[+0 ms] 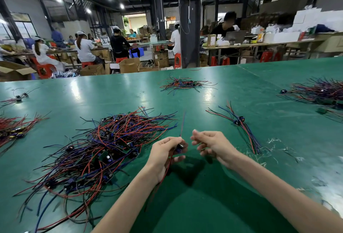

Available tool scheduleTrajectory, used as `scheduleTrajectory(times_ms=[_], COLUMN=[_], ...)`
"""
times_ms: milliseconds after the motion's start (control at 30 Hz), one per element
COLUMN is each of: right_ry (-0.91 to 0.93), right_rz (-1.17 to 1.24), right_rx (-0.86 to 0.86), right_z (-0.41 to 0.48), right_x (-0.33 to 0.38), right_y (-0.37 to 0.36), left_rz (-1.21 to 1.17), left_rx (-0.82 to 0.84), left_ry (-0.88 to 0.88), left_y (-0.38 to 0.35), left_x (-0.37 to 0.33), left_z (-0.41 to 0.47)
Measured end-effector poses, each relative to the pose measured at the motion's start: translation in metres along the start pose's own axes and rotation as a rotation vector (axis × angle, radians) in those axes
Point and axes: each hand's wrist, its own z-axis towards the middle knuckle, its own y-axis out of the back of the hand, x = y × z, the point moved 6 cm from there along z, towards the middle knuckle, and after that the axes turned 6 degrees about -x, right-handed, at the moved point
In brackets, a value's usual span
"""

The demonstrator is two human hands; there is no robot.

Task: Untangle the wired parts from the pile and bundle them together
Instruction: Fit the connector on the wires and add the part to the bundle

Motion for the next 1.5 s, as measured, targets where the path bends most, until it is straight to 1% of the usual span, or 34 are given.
scheduleTrajectory(times_ms=[100,167,267,533,633,733,833,967,1133,1267,1400,1500], right_ry=[0.027,0.038,0.046,-0.013,-0.014,-0.022,-0.003,0.059,0.102,0.08,0.007,-0.011], right_rz=[-0.117,-0.15,-0.17,-0.014,0.043,0.048,0.026,0.024,0.033,0.027,-0.02,-0.029], right_rx=[0.166,0.215,0.209,0.195,0.17,0.15,0.137,0.099,0.055,0.048,0.101,0.128], right_z=[-0.014,-0.021,-0.024,-0.025,-0.025,-0.025,-0.024,-0.023,-0.022,-0.02,-0.02,-0.021], right_x=[-0.005,-0.009,-0.011,-0.007,-0.005,-0.005,-0.004,-0.001,0.001,0.0,-0.007,-0.007], right_y=[-0.027,-0.038,-0.043,-0.042,-0.04,-0.038,-0.036,-0.033,-0.03,-0.027,-0.03,-0.032], left_rz=[-0.11,-0.15,-0.133,-0.045,-0.043,-0.024,0.034,0.016,0.052,0.077,0.019,0.01], left_rx=[-0.031,-0.059,-0.115,-0.185,-0.199,-0.198,-0.155,-0.044,0.034,0.07,0.078,0.076], left_ry=[0.018,0.03,0.008,-0.145,-0.15,-0.148,-0.157,-0.111,-0.07,-0.068,-0.056,-0.048], left_y=[0.004,0.007,0.011,0.011,0.011,0.012,0.009,0.002,0.0,-0.002,0.0,0.001], left_x=[-0.002,-0.002,-0.002,-0.008,-0.008,-0.006,-0.005,-0.004,0.001,0.006,0.007,0.006], left_z=[0.003,0.004,0.005,0.004,0.004,0.004,0.004,0.004,0.004,0.005,0.006,0.007])
